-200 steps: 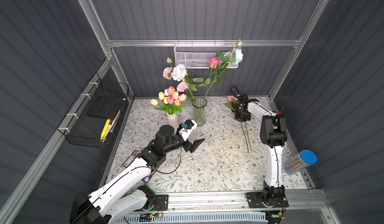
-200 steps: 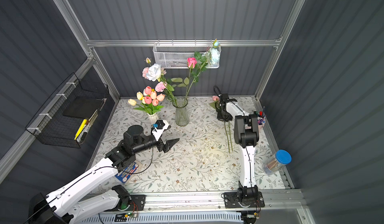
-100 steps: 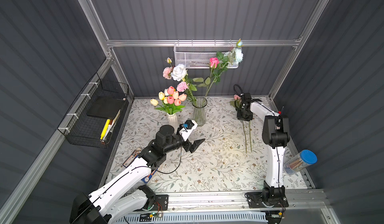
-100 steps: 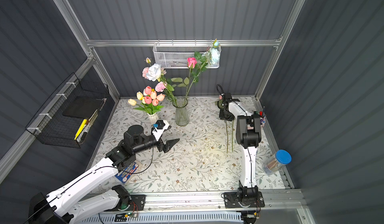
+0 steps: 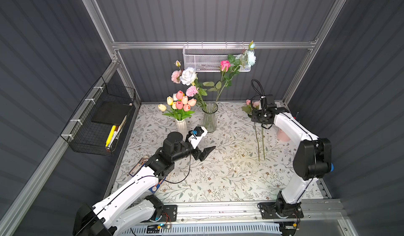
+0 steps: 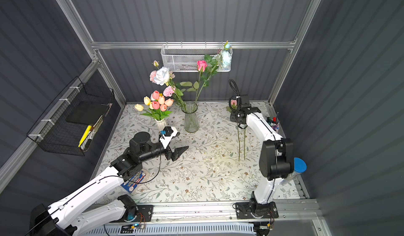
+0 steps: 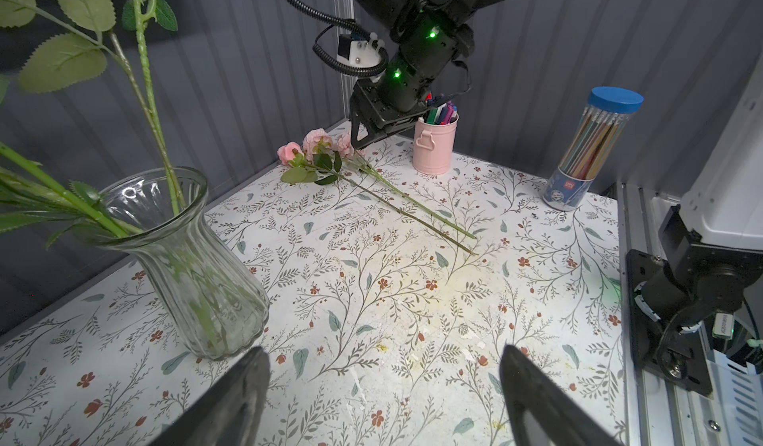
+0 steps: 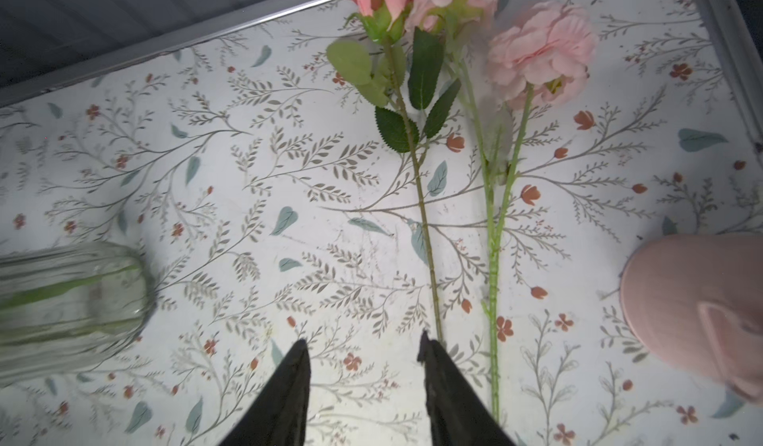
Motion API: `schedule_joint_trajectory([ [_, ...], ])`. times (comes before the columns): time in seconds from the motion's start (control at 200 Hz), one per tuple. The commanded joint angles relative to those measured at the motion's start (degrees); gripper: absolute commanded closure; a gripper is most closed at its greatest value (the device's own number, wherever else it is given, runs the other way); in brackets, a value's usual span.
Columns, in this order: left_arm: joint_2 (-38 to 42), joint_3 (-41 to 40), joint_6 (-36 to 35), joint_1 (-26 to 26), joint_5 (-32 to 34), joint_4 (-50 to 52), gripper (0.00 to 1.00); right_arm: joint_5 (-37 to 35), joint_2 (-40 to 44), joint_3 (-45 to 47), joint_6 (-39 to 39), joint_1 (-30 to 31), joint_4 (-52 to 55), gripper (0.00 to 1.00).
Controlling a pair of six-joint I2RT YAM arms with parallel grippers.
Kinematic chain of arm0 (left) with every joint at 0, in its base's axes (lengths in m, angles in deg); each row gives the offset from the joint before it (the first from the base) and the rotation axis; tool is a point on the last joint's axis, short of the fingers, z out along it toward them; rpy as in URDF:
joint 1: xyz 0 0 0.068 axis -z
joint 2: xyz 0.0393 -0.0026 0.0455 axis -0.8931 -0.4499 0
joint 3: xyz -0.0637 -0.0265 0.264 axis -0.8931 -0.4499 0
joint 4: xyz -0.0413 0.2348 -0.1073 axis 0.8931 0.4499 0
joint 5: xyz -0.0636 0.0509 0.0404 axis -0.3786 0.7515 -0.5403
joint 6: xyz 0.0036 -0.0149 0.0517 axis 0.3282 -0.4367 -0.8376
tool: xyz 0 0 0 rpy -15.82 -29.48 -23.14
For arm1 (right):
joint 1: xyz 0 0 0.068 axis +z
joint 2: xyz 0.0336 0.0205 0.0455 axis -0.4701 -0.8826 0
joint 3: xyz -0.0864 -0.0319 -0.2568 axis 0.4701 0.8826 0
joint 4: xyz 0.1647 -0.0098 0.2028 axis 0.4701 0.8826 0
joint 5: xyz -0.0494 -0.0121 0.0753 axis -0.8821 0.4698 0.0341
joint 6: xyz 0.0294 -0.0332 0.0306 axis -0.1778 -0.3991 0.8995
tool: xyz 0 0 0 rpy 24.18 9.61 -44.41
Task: Pick out pink flowers from the vase
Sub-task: Move the flower to the center of the board, then pick up the flower from the vase.
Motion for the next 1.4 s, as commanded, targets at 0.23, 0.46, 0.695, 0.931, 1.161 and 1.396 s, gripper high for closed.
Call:
schedule_joint_trajectory([
  [0.23, 3.6, -1.31, 0.14, 0.33, 5.31, -0.73, 0.11, 15.68, 18.55, 16.81, -9.29, 8.94, -40.73, 0.57],
  [0.46, 4.77, -1.84, 0.56, 0.33, 8.05, -0.64, 0.11, 21.7, 9.56, 17.34, -19.4, 14.22, -66.53, 0.5],
  [0.695, 5.6, -2.36, 0.8, 0.33, 8.47, -1.12, 0.11, 22.45, 0.0, 10.77, -21.09, 14.4, -71.55, 0.46],
  [0.931, 5.93, -2.46, 0.78, 0.33, 7.9, -1.39, 0.1, 25.51, -3.42, 7.91, -21.44, 15.0, -73.21, 0.48],
  [1.161, 6.37, -2.63, 0.85, 0.33, 7.25, -1.78, 0.1, 24.7, -6.13, 6.6, -21.67, 15.09, -73.26, 0.48],
  [1.396, 6.91, -2.69, 0.76, 0.33, 7.41, -1.72, 0.1, 22.72, -9.82, 3.06, -20.79, 15.19, -72.18, 0.48],
])
